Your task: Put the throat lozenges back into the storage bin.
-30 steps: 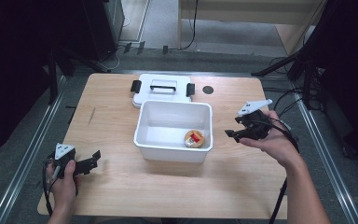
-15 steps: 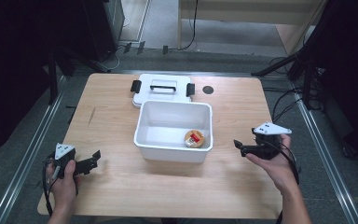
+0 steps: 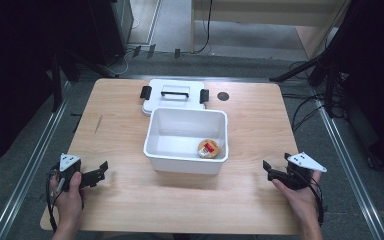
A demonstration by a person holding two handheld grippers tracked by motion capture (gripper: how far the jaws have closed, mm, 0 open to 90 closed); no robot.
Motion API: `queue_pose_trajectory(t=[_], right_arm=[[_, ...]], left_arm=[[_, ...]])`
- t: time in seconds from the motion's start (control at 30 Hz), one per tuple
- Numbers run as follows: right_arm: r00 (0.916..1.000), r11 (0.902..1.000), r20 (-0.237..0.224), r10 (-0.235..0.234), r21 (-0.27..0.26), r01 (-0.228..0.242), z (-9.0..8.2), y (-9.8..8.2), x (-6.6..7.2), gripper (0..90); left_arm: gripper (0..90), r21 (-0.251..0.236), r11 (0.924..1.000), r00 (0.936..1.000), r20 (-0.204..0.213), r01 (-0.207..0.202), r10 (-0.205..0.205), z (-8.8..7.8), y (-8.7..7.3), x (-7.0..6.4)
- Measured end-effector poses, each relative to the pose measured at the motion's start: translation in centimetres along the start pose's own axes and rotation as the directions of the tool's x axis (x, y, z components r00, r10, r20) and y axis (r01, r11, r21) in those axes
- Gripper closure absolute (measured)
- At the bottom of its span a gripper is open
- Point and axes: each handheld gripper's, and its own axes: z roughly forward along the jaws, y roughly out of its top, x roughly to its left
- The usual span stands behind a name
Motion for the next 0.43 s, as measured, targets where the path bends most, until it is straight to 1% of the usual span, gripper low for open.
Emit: queue_pose_trajectory(t=[0.07,0.13,0.17,0.23,0.3,0.43], right_arm=[[1.0,1.0,-0.002,0.007,0.002,-0.007,0.0,-0.2,-0.4,13.2],[0.9999,0.9999,0.011,0.013,-0.009,-0.013,0.0,-0.4,-0.8,13.3],[0.9995,0.9994,0.016,0.028,-0.018,-0.028,0.1,-0.5,-1.0,13.3],[0.9979,0.9979,0.019,0.062,-0.019,-0.062,0.3,-0.9,-1.4,12.9],[0.9975,0.9975,0.031,0.063,-0.033,-0.062,0.2,-0.9,-1.3,12.8],[0.9984,0.9987,0.033,0.045,-0.025,-0.044,0.4,-1.0,-0.9,12.8]], left_arm=[[0.0,0.001,1.0,1.0,0.003,0.009,-0.009,0.0,0.0,0.0],[0.0,0.001,1.0,1.0,-0.002,0.008,-0.008,0.1,0.0,0.0],[0.0,0.001,1.0,1.0,-0.006,0.007,-0.007,0.1,0.0,-0.1],[0.0,0.002,1.0,0.9999,-0.014,0.005,-0.005,0.1,0.0,-0.1],[0.0,0.008,1.0,0.9999,-0.016,0.003,-0.002,0.1,0.0,-0.2],[0.0,0.018,0.9998,0.9994,-0.032,-0.012,0.012,0.2,0.1,-0.3]])
